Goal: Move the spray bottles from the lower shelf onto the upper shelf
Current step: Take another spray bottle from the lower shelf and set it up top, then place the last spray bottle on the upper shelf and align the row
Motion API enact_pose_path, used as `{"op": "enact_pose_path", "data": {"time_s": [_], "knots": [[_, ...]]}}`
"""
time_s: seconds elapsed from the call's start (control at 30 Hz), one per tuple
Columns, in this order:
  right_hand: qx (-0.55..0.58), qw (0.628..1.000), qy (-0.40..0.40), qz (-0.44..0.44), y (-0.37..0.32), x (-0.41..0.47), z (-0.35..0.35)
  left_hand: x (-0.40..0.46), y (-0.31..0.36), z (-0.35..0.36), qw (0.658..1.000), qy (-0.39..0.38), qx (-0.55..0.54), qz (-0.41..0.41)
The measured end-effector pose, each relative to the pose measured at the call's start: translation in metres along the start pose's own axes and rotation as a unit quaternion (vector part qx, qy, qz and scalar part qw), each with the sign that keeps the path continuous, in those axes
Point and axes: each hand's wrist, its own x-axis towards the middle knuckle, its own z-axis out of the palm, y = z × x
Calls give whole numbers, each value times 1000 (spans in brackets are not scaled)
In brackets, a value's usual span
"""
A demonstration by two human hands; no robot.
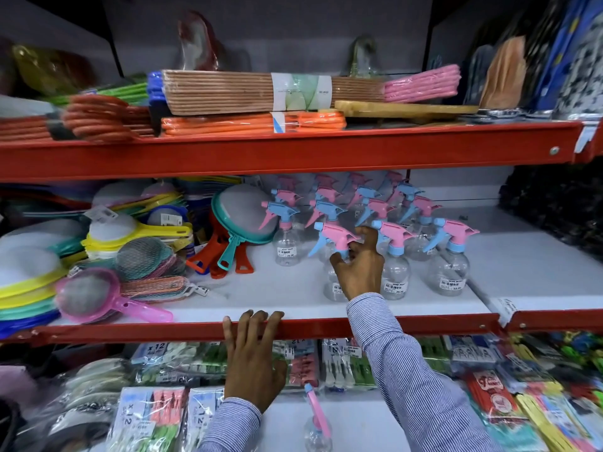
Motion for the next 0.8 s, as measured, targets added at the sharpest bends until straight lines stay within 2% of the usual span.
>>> {"op": "enact_pose_path", "data": {"time_s": [0.37, 0.5, 0.6, 0.7, 0.8], "knots": [[-35, 999, -4, -31, -1, -9, -10, 1, 0, 0, 1000, 1, 2, 1], [-18, 997, 42, -63, 3, -38, -37, -1, -4, -7, 1000, 18, 16, 13], [-9, 994, 64, -83, 27, -79, -51, -1, -24, -16, 999, 25, 30, -35], [-45, 998, -3, -41, 69, -127, -44, -4, -44, -21, 999, 1, 40, -33], [-73, 988, -113, 71, 106, -168, -23, -5, -43, -21, 999, 0, 27, -24]]}}
